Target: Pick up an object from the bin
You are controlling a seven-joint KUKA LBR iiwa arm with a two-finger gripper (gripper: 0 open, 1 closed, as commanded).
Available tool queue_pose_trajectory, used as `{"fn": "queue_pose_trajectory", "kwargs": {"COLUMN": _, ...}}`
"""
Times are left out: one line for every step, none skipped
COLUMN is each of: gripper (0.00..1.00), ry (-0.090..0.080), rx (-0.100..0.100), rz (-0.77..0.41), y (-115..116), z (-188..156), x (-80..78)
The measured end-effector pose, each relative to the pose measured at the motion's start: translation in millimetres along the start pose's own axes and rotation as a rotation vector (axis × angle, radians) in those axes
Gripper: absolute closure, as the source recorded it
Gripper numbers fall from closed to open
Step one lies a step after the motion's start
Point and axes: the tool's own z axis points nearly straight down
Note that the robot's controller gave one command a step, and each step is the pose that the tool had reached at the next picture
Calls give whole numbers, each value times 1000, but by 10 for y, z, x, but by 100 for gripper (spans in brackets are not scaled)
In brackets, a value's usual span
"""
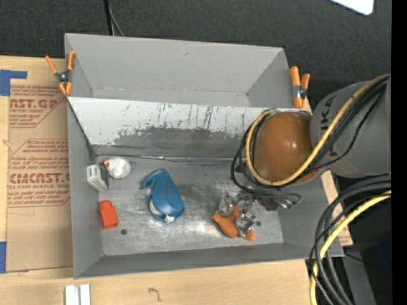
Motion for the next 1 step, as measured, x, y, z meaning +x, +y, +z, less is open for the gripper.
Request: {"fn": "queue_pose_trajectory", "kwargs": {"gripper": 100, "ry": 0, "rx": 0, "rz": 0, "y": 0, "z": 0, "x": 0}}
